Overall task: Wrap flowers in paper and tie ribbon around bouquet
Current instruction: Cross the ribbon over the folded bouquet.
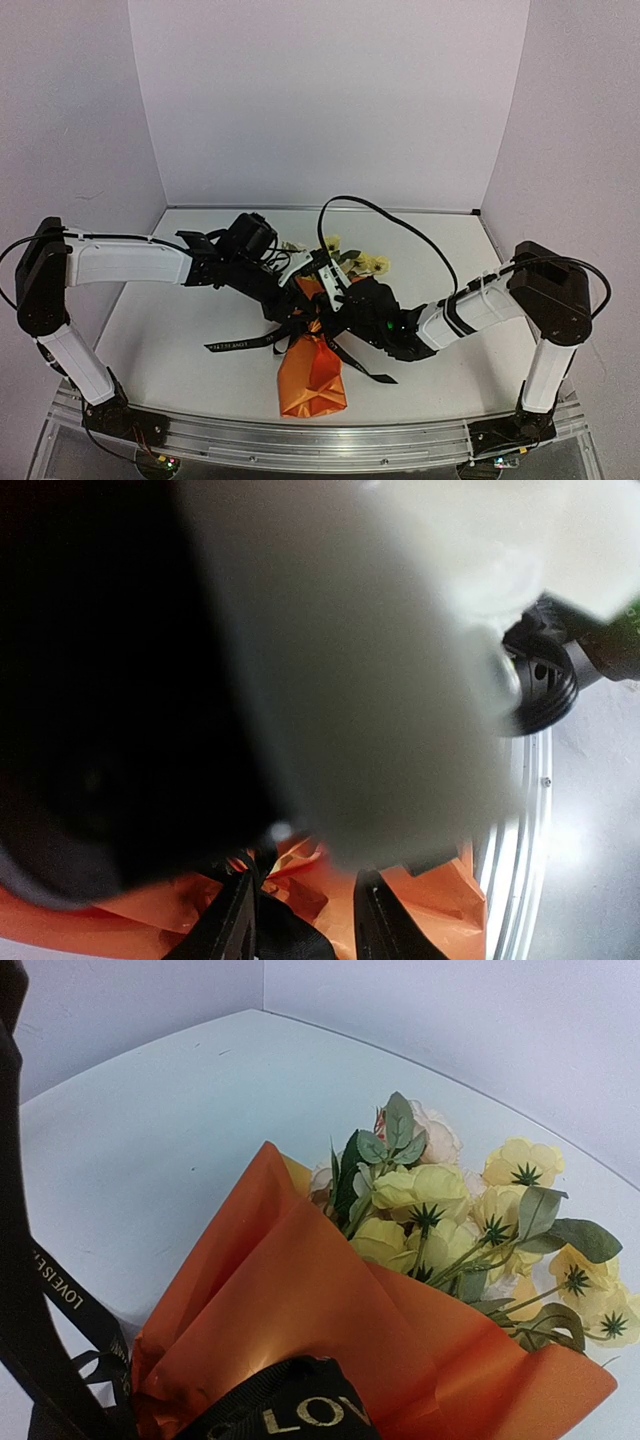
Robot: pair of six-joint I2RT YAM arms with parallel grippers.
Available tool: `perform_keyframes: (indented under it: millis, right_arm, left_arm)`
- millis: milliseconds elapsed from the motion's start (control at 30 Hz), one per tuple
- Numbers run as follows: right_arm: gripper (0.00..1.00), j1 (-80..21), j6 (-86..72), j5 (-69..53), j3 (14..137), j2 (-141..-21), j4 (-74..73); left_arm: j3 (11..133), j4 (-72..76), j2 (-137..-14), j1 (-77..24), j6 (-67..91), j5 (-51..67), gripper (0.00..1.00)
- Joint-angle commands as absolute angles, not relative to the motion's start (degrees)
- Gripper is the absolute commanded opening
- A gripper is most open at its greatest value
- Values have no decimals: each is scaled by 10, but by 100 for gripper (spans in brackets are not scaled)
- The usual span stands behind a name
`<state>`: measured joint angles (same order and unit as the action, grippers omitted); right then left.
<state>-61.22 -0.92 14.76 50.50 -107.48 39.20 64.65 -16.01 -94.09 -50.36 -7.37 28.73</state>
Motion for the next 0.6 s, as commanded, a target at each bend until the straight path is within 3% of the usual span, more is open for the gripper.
perform_keyframes:
  millis: [0, 267, 567]
  right_arm:
    - [1, -629, 81, 98, 520, -1101, 395]
    - [0, -627, 142, 66, 524, -1105, 394]
    - [0, -626, 179, 38, 519, -1103, 394]
  left_arm:
    - [647, -106, -919, -475, -35, 281, 32]
    - [628, -77, -909, -466, -12, 290, 28]
    - [596, -35, -877, -459, 30, 296, 38]
